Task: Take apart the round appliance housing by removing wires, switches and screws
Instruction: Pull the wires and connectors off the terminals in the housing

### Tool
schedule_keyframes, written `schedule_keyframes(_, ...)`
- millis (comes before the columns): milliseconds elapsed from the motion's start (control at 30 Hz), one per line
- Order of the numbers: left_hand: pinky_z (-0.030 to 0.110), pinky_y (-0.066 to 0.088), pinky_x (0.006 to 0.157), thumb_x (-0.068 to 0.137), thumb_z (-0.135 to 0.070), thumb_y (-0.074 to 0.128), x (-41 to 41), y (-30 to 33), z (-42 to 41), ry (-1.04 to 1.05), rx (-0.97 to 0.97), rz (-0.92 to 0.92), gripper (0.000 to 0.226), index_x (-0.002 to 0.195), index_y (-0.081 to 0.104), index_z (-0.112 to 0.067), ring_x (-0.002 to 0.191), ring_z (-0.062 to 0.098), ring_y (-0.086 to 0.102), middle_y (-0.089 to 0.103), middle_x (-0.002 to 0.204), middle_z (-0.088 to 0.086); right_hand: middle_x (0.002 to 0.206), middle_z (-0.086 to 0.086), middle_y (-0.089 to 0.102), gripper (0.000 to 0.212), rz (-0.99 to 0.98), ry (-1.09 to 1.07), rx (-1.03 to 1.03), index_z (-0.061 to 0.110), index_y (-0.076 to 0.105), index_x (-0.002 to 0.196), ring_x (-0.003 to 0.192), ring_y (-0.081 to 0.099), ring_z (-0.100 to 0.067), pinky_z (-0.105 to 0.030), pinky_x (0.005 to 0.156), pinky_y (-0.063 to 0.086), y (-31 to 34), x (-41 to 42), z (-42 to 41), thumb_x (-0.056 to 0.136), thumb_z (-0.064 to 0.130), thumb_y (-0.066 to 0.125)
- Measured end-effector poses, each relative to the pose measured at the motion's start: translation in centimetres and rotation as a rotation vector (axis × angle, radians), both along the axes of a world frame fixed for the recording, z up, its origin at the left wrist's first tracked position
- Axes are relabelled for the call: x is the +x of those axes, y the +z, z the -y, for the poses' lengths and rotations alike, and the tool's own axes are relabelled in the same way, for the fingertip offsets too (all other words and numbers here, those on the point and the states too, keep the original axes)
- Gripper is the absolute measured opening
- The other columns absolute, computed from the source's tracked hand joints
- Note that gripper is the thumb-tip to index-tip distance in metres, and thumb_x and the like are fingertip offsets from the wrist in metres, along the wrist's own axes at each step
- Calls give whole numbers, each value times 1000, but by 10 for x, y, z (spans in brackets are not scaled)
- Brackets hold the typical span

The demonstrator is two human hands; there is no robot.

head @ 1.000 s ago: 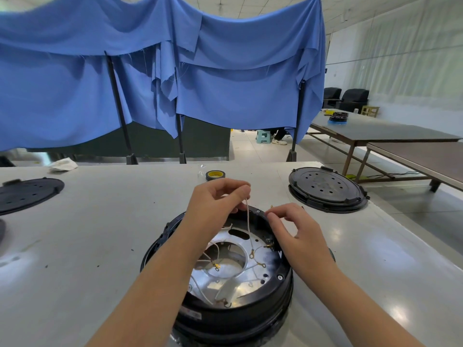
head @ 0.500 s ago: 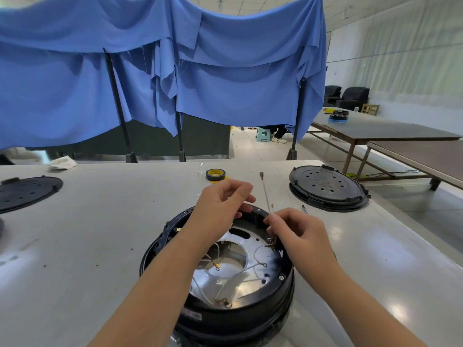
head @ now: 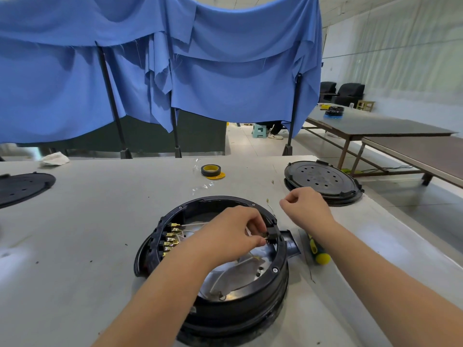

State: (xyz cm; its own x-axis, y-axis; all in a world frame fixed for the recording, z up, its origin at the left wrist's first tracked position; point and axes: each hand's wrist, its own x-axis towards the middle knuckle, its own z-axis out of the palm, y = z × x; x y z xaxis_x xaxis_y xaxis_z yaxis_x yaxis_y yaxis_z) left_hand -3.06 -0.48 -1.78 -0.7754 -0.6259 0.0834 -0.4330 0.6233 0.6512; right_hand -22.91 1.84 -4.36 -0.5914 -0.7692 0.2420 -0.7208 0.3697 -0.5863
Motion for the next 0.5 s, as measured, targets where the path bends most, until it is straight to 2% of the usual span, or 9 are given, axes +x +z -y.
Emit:
schedule_keyframes(167,21,49,73,87,-19,66,-1,-2,2,-10,-30,-7,7,92,67,-23,78,4,58,67,89,-8,83,-12,71,18,-71,-32,249,5,70,80,82,66,-31,-31,64,48,-10,-3,26,78,19,58)
schedule_keyframes(267,22,49,74,87,-19,66,-1,-4,3,-14,-36,-4,7,91,67,-24,76,4,57,67,89,-8,83,-12,66,12,-76,-35,311,6,64,79,83,64,-32,-28,64,45,-14,-3,34,77,15,57)
schedule_keyframes(400,22,48,73,86,-20,66,-2,-6,5,-21,-43,-2,7,90,67,-25,74,3,56,66,87,-9,99,-11,65,18,-152,-63,353,9,62,94,94,62,-31,-28,69,42,-14,-2,41,81,19,53)
schedule_keyframes(500,22,47,71,86,-20,67,-2,-6,6,-23,-54,-8,6,90,68,-24,69,1,54,64,81,-12,103,-11,64,18,-191,-53,388,9,60,94,88,58,-29,-27,69,40,-14,-2,43,83,20,52)
